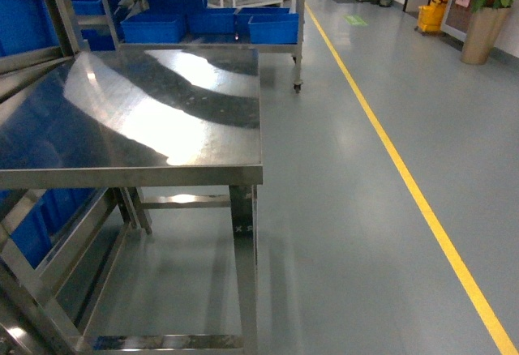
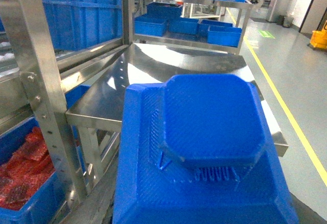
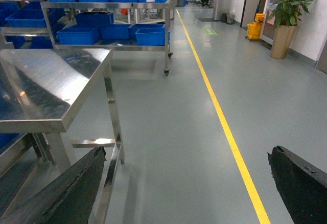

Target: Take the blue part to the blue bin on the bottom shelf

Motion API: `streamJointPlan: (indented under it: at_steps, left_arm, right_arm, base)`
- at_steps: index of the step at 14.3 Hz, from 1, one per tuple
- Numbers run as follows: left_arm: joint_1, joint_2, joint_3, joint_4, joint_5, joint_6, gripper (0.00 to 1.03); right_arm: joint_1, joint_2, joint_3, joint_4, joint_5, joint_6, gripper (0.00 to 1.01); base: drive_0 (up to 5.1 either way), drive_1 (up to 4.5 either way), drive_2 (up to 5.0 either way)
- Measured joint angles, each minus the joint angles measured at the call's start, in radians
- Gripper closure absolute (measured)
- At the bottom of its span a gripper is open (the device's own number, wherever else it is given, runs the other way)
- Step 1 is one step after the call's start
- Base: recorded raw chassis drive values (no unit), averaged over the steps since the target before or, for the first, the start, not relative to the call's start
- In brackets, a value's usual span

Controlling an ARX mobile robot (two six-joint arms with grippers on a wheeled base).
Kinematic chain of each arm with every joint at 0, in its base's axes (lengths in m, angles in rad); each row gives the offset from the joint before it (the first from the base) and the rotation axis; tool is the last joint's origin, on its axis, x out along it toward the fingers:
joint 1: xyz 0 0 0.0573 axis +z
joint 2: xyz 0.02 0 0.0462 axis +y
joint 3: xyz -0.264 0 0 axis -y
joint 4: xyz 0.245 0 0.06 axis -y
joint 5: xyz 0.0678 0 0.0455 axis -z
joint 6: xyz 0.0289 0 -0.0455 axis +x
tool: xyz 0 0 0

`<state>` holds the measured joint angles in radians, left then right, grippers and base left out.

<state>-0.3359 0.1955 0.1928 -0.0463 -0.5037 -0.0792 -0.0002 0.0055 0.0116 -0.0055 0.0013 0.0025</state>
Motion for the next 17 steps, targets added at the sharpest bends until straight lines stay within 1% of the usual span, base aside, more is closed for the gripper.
streamJointPlan:
  at_steps: [6, 17]
  left_arm:
    - [0.0, 0.0, 0.0, -0.002, -0.004, 0.0, 0.6]
    - [0.0, 0.0, 0.0, -0.002, -0.005, 0.0, 0.6]
  right_arm:
    - [0.0, 0.0, 0.0, 0.003, -0.001, 0.0, 0.03]
    - [0.0, 0.0, 0.0, -0.001, -0.001, 0.0, 0.03]
  base:
    - [-0.1, 4.11, -4.3]
    - [-5.0, 2.5, 2.5]
